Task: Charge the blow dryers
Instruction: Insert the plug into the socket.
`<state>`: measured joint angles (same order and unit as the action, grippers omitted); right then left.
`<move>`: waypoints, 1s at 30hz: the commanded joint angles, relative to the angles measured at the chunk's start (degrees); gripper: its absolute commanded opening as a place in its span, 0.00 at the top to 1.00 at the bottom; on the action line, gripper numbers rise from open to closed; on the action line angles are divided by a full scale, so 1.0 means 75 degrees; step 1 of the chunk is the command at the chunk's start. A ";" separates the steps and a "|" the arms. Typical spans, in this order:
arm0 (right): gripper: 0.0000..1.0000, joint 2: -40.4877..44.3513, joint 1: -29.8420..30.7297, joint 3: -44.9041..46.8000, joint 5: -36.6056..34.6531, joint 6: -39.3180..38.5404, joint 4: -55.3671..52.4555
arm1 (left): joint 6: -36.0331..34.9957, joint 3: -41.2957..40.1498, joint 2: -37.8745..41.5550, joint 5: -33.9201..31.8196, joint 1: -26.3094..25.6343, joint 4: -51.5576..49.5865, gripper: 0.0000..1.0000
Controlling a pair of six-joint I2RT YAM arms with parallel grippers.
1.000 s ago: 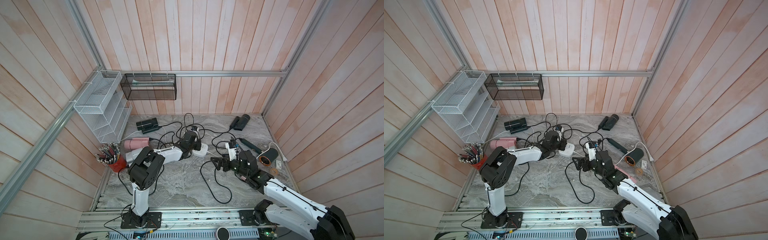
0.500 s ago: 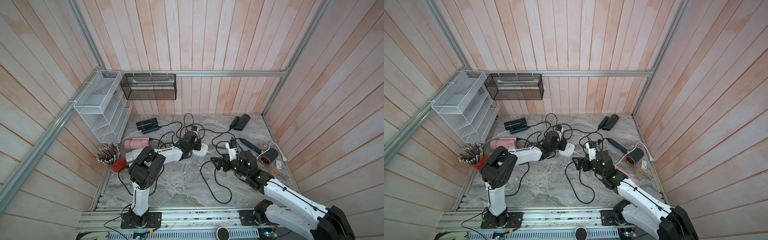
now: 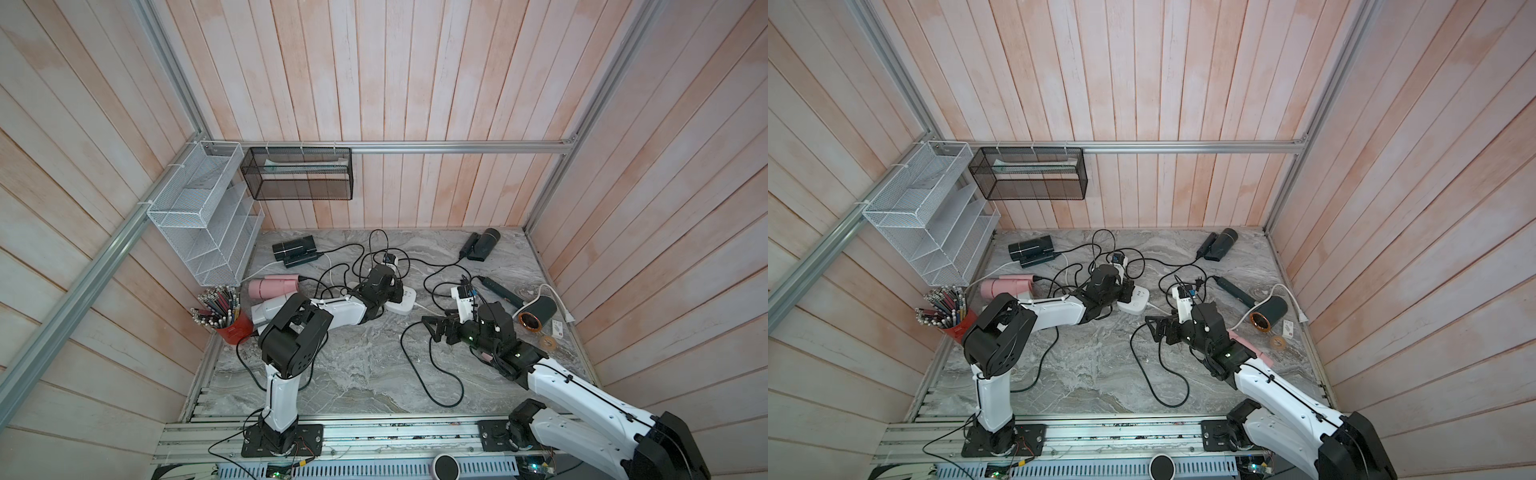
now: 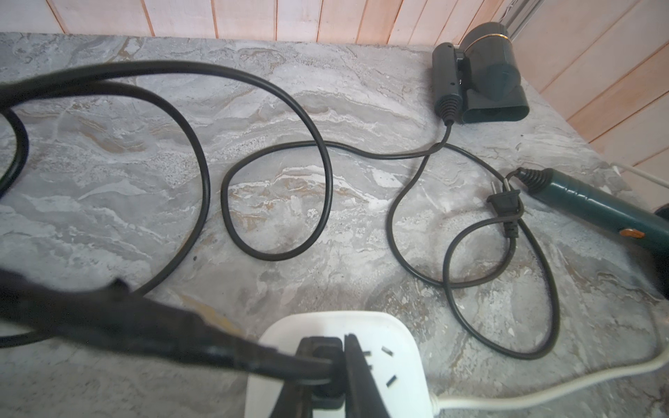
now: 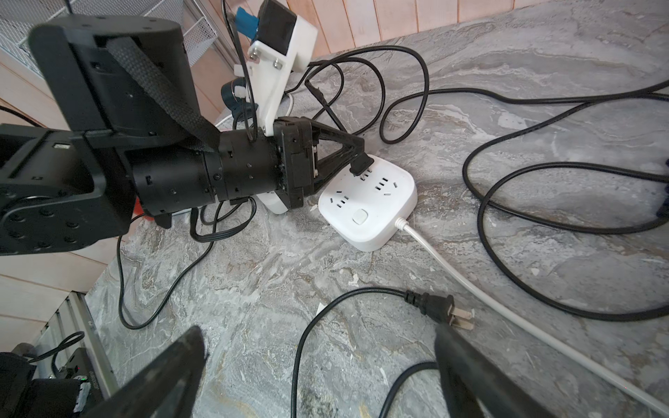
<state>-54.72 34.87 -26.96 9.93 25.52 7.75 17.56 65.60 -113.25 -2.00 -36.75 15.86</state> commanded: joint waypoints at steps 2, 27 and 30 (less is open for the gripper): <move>0.02 0.0112 -0.0020 0.0100 -0.0094 0.0019 0.0091 | -0.0303 -0.0209 -0.0228 -0.0294 -0.0155 -0.0188 0.86; 0.03 0.0360 -0.0020 0.0156 -0.0316 0.0046 -0.0136 | -0.0161 -0.0169 -0.0442 -0.0373 -0.0220 -0.0352 0.85; 0.03 0.0436 -0.0021 0.0151 -0.0363 0.0020 -0.0200 | -0.0098 -0.0167 -0.0506 -0.0401 -0.0250 -0.0345 0.85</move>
<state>-52.42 34.87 -26.87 8.62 25.54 7.35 16.16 65.08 -113.82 -4.78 -38.00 17.72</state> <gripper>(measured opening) 0.966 0.167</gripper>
